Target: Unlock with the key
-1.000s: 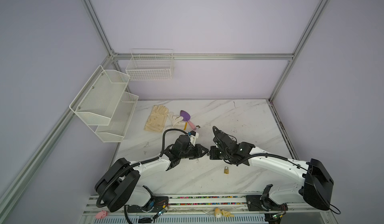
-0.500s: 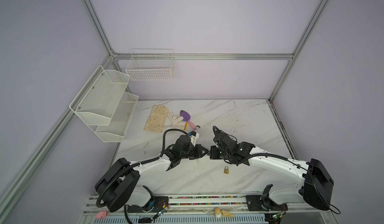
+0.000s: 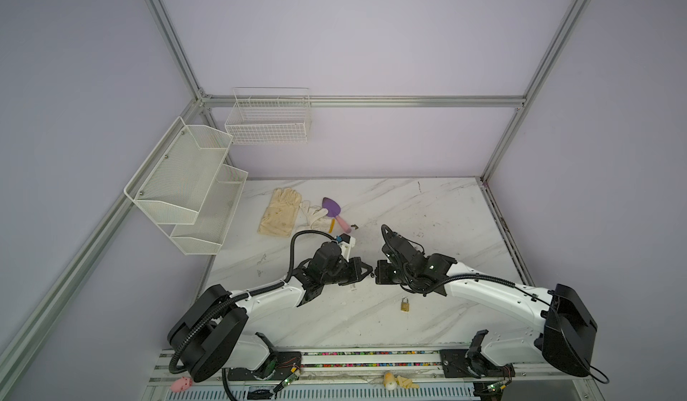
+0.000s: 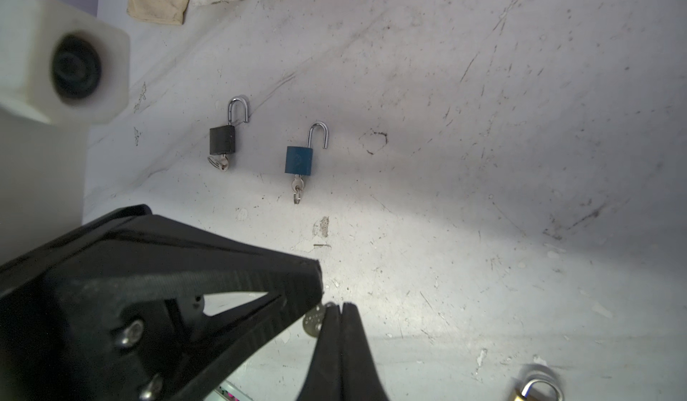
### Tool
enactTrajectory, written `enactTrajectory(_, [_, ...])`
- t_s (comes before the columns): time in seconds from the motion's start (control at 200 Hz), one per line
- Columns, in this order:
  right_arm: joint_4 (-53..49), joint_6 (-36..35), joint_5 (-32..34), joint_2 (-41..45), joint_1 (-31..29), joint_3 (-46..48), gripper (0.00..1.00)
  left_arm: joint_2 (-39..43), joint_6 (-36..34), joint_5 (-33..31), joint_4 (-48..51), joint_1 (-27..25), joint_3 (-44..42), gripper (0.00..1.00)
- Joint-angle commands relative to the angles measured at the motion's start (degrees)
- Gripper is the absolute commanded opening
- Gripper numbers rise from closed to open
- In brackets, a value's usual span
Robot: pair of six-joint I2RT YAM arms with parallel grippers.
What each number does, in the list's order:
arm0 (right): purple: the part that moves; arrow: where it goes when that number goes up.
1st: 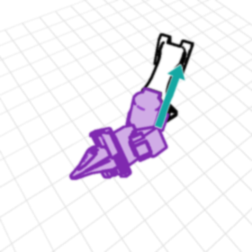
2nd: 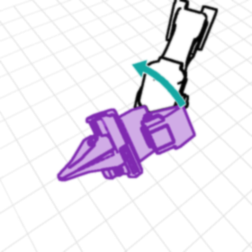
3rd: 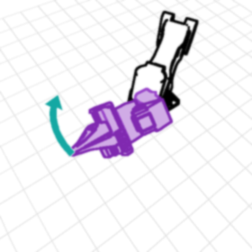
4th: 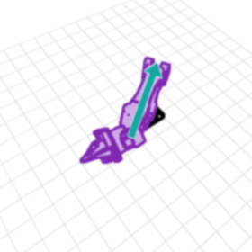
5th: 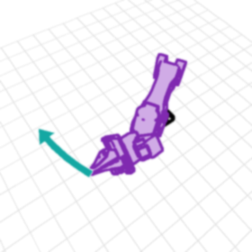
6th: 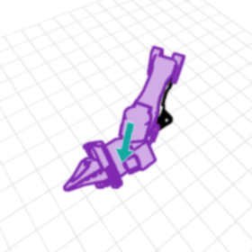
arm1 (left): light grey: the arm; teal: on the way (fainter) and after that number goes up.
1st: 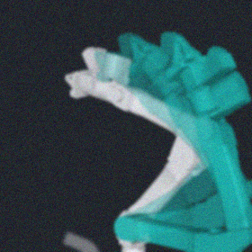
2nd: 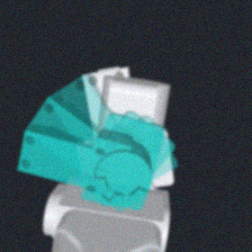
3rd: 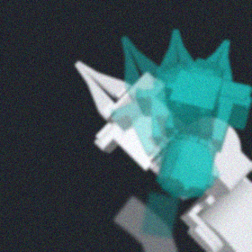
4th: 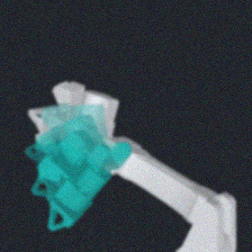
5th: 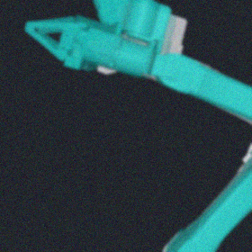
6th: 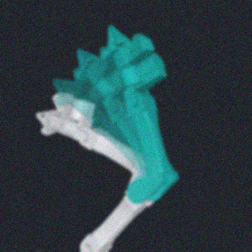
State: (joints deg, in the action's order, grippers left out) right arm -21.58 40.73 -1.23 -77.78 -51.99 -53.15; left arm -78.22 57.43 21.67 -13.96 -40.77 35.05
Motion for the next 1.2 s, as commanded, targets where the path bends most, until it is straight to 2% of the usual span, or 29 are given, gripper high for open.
enactTrajectory(0.0, [-1.18, 0.39, 0.50, 1.05, 0.48, -0.71, 0.00, 2.84, -1.58, -3.34, -0.90, -0.01, 3.80, 0.00])
enactTrajectory(0.16, [-1.20, 1.13, -0.58, 1.05, 1.33, -0.33, 0.00, 4.33, -2.47, -4.70, -1.88, 0.00, 3.38, 0.00])
enactTrajectory(0.44, [-0.13, -0.25, -2.94, 2.37, 2.34, -0.20, 0.00, 5.78, -5.23, -6.88, -9.36, -0.01, 2.35, 0.00])
enactTrajectory(0.51, [-0.04, -1.13, -3.52, 3.55, 2.89, -0.64, 0.08, 5.96, -6.60, -7.07, -10.57, 0.00, 2.69, 0.00])
enactTrajectory(0.73, [0.74, -5.23, -7.67, 8.77, 7.91, -0.64, 0.17, 6.86, -12.49, -7.20, -12.00, 0.08, 5.53, 0.00])
enactTrajectory(0.825, [2.87, -8.08, -12.15, 11.29, 11.38, -0.79, 0.21, 7.34, -14.93, -7.26, -12.15, 0.28, 6.78, 0.00])
enactTrajectory(1.03, [11.76, -14.44, -28.68, 13.16, 18.69, -1.71, 0.29, 8.58, -18.18, -7.92, -11.75, 1.02, 10.24, 0.00])
enactTrajectory(1.195, [21.20, -14.01, -39.55, 13.53, 22.59, -0.97, 0.39, 9.53, -17.88, -7.54, -12.96, 1.33, 12.17, 0.00])
